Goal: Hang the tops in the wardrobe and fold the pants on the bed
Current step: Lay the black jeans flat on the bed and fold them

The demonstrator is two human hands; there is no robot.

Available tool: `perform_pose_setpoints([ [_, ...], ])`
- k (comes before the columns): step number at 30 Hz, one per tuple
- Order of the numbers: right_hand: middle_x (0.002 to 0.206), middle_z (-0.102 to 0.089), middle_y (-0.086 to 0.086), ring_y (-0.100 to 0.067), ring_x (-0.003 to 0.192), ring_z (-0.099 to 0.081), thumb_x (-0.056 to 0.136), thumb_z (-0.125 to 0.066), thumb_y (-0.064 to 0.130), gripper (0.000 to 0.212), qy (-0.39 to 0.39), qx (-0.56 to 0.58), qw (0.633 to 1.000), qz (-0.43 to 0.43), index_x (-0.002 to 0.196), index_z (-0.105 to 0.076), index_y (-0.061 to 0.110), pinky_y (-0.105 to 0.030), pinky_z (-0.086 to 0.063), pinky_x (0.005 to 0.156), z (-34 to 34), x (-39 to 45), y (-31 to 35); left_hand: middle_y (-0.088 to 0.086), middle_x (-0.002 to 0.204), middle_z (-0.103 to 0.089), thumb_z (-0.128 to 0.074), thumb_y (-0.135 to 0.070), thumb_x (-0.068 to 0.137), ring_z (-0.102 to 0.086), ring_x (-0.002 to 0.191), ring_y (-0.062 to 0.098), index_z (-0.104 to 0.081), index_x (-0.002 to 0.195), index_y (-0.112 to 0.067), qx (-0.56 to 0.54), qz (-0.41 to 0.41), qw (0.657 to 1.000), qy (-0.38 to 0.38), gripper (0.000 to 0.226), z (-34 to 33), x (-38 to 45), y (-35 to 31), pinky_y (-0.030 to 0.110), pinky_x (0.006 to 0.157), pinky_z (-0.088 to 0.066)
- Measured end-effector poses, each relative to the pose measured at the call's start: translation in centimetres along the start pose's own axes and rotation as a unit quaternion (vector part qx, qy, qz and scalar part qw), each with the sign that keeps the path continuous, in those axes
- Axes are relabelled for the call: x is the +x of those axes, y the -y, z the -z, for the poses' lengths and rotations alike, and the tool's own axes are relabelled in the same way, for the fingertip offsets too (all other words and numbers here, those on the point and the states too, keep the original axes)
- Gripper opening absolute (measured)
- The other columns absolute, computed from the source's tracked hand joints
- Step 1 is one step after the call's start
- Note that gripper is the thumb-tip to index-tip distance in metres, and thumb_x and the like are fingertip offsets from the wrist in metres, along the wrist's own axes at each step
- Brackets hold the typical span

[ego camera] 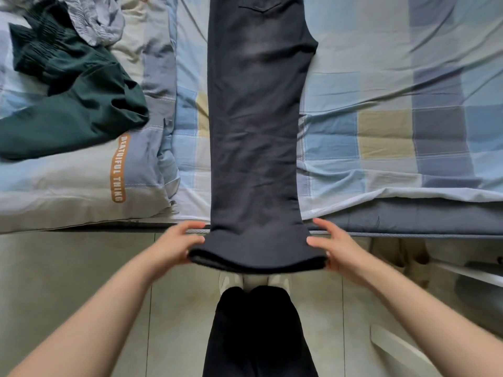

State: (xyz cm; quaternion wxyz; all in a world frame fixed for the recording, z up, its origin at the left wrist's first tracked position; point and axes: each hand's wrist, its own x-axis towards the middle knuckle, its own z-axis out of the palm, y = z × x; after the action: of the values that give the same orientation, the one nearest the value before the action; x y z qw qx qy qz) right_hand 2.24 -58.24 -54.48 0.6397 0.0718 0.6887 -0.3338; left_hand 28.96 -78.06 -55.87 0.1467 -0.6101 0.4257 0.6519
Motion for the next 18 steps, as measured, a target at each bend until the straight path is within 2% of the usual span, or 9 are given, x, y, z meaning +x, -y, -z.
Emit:
perform_pose_setpoints([
  [1,0.090,-0.061,-0.011,-0.022,0.065,-0.054,0.086,-0.065,0.009,0.039,0.026,-0.010,0.999,0.016,0.122,-0.059,0.022,-0.023,-0.050,0.051,0.1,-0.1,2.3,0.012,0.092,-0.067,-0.054,-0.002,0.093,-0.063,0.072,0.020,-0.064,0.112,-0.011,-0.014,0.002,0.999,0.037,0.023,1.1,0.1,-2.3,0.029,0.063,-0.056],
  [3,0.083,-0.063,-0.009,-0.018,0.060,-0.057,0.087,-0.061,0.012,0.018,0.049,-0.014,0.998,0.046,0.103,-0.070,0.011,-0.023,-0.051,0.048,0.1,-0.1,7.3,0.014,0.097,-0.072,-0.047,-0.006,0.096,-0.071,0.081,0.021,-0.065,0.110,-0.004,-0.078,0.004,0.994,0.076,0.023,3.0,0.6,-7.2,0.035,0.078,-0.059],
  [5,0.072,-0.069,-0.005,-0.019,0.065,-0.066,0.097,-0.047,0.020,0.021,0.057,0.057,0.992,0.094,0.091,-0.063,0.007,-0.029,-0.057,0.056,-0.2,0.3,12.6,0.008,0.092,-0.074,-0.042,-0.016,0.099,-0.071,0.078,0.017,-0.065,0.107,-0.011,-0.120,-0.051,0.989,0.062,0.025,4.4,1.6,-11.9,0.035,0.084,-0.054],
  [8,0.086,-0.073,-0.016,-0.031,0.085,-0.072,0.102,-0.032,0.040,0.033,0.060,0.257,0.947,0.181,0.100,-0.051,0.013,-0.039,-0.059,0.071,0.4,2.8,19.2,0.004,0.098,-0.071,-0.036,-0.038,0.102,-0.069,0.083,0.016,-0.057,0.109,-0.022,-0.219,-0.157,0.963,0.001,0.027,5.1,3.6,-17.5,0.030,0.079,-0.052],
  [10,0.098,-0.070,-0.018,-0.031,0.095,-0.068,0.102,-0.030,0.043,0.028,-0.011,0.293,0.938,0.188,0.114,-0.041,0.020,-0.037,-0.054,0.082,0.7,5.9,20.6,0.004,0.104,-0.068,-0.039,-0.036,0.102,-0.065,0.085,0.016,-0.053,0.109,-0.023,-0.234,-0.176,0.953,-0.071,0.020,4.4,5.4,-18.4,0.026,0.073,-0.050],
  [12,0.097,-0.060,-0.011,-0.020,0.084,-0.057,0.102,-0.032,0.042,0.024,-0.138,0.076,0.975,0.156,0.111,-0.039,0.021,-0.029,-0.046,0.075,0.0,8.7,19.0,0.008,0.100,-0.060,-0.047,-0.024,0.100,-0.053,0.077,0.018,-0.053,0.099,-0.018,-0.066,-0.140,0.976,-0.155,0.008,2.5,7.0,-16.6,0.023,0.062,-0.040],
  [14,0.092,-0.050,-0.006,-0.015,0.075,-0.046,0.100,-0.037,0.039,0.028,-0.157,-0.175,0.967,0.098,0.104,-0.049,0.014,-0.026,-0.041,0.068,-1.2,10.3,15.4,0.013,0.098,-0.056,-0.057,-0.018,0.095,-0.046,0.081,0.020,-0.053,0.100,-0.012,0.088,-0.083,0.980,-0.159,0.008,-0.1,8.5,-13.3,0.029,0.063,-0.039],
  [15,0.094,-0.048,-0.006,-0.016,0.077,-0.046,0.100,-0.040,0.037,0.031,-0.137,-0.229,0.961,0.070,0.108,-0.053,0.010,-0.029,-0.041,0.072,-1.8,10.5,13.4,0.017,0.100,-0.059,-0.060,-0.018,0.093,-0.047,0.082,0.021,-0.055,0.104,-0.010,0.104,-0.061,0.982,-0.147,0.014,-1.2,8.8,-11.7,0.030,0.069,-0.041],
  [18,0.092,-0.052,-0.001,-0.011,0.074,-0.046,0.097,-0.050,0.028,0.022,-0.118,-0.203,0.970,0.070,0.116,-0.052,0.015,-0.024,-0.040,0.069,-3.1,11.2,10.2,0.013,0.098,-0.063,-0.060,-0.017,0.093,-0.051,0.077,0.018,-0.061,0.113,-0.007,0.055,-0.084,0.986,-0.130,0.022,-2.9,9.6,-9.3,0.028,0.069,-0.040],
])
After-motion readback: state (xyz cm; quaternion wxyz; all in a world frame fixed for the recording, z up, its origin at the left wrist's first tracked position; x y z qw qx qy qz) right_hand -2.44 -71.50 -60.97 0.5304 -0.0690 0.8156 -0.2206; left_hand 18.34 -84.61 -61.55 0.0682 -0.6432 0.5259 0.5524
